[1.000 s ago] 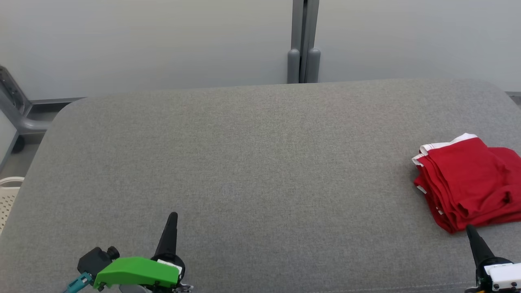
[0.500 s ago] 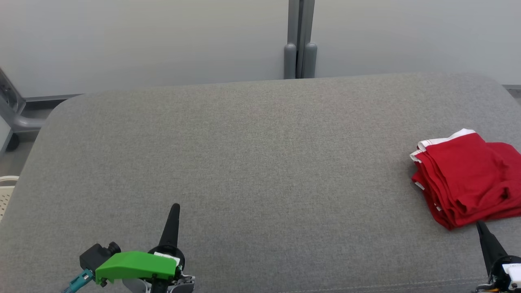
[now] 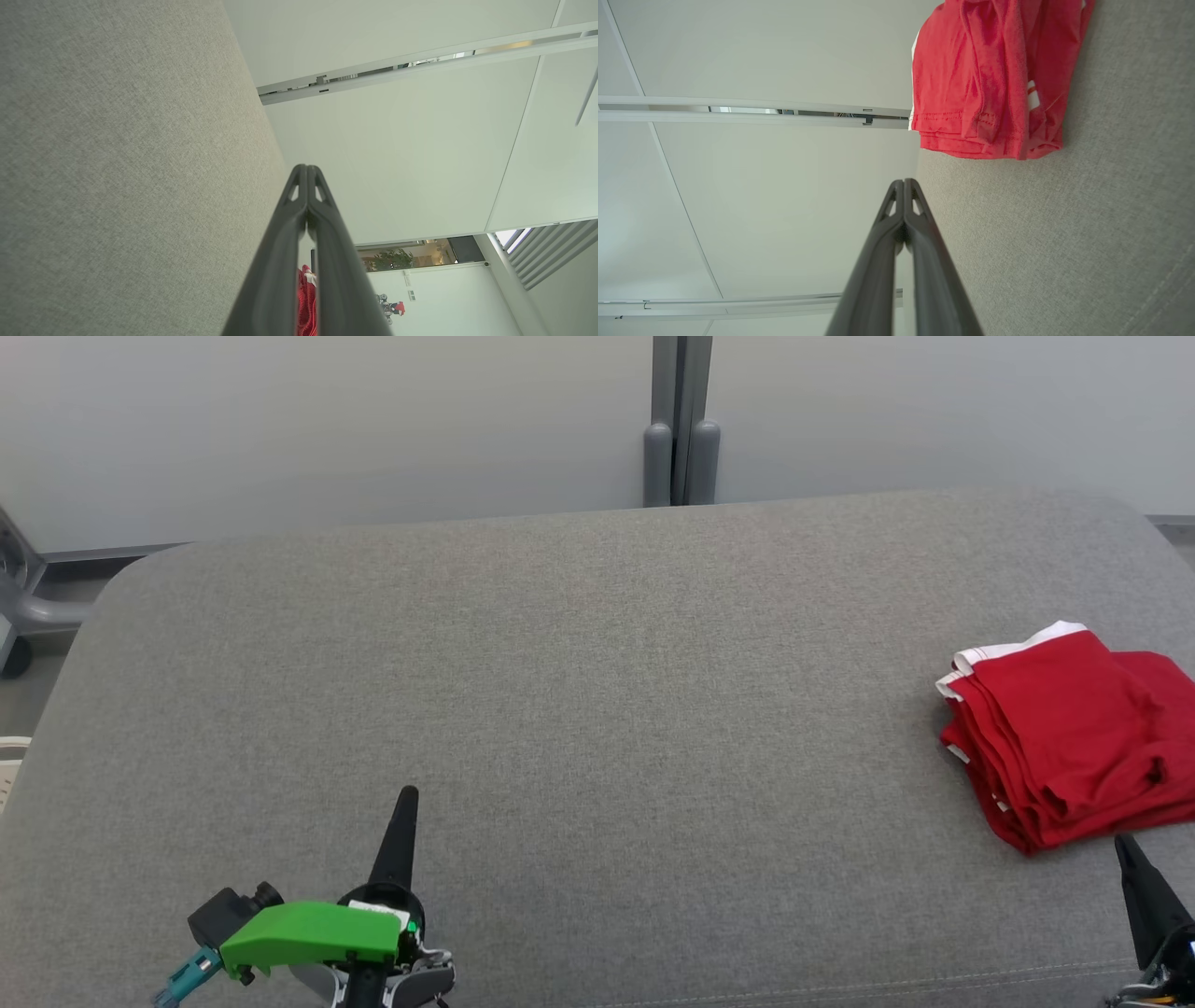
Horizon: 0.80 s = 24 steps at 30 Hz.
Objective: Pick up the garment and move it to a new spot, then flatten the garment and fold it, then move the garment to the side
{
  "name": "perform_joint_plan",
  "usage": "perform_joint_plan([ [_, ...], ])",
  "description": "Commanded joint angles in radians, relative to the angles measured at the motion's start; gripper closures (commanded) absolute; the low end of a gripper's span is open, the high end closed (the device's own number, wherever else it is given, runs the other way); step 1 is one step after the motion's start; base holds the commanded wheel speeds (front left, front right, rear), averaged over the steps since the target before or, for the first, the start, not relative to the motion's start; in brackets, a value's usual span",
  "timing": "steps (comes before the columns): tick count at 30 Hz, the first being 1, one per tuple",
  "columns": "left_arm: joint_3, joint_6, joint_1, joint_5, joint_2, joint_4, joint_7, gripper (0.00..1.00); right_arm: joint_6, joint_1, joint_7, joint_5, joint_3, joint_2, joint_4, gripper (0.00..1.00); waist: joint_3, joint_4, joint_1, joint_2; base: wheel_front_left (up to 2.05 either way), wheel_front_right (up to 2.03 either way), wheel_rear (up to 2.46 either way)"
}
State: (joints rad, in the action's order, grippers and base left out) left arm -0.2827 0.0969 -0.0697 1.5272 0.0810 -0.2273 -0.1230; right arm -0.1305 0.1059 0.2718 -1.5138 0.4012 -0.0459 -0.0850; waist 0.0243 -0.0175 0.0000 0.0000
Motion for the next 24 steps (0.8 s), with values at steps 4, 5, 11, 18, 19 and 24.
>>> perform_joint_plan([
  [4,0.011,0.013,-0.025,0.035,-0.008,0.009,0.008,1.00,0.000,0.009,0.014,-0.045,0.016,-0.006,0.017,1.00,-0.006,0.004,0.0000,0.0000,0.00,0.00,0.00],
  [5,0.011,0.015,-0.026,0.042,-0.010,0.010,0.007,1.00,0.000,0.009,0.017,-0.052,0.019,-0.006,0.018,1.00,-0.007,0.005,0.0000,0.0000,0.00,0.00,0.00],
  [11,0.015,0.024,-0.029,0.075,-0.019,0.011,0.013,1.00,0.000,0.012,0.029,-0.093,0.032,-0.006,0.026,1.00,-0.014,0.009,0.0000,0.0000,0.00,0.00,0.00],
  [18,0.021,0.034,-0.037,0.108,-0.028,0.013,0.018,1.00,0.000,0.013,0.044,-0.139,0.048,-0.006,0.035,1.00,-0.022,0.015,0.0000,0.0000,0.00,0.00,0.00],
  [19,0.021,0.034,-0.037,0.108,-0.028,0.013,0.018,1.00,0.000,0.013,0.044,-0.139,0.048,-0.006,0.035,1.00,-0.022,0.015,0.0000,0.0000,0.00,0.00,0.00],
  [24,0.023,0.039,-0.035,0.125,-0.033,0.013,0.019,1.00,0.000,0.014,0.052,-0.161,0.055,-0.006,0.040,1.00,-0.026,0.018,0.0000,0.0000,0.00,0.00,0.00],
])
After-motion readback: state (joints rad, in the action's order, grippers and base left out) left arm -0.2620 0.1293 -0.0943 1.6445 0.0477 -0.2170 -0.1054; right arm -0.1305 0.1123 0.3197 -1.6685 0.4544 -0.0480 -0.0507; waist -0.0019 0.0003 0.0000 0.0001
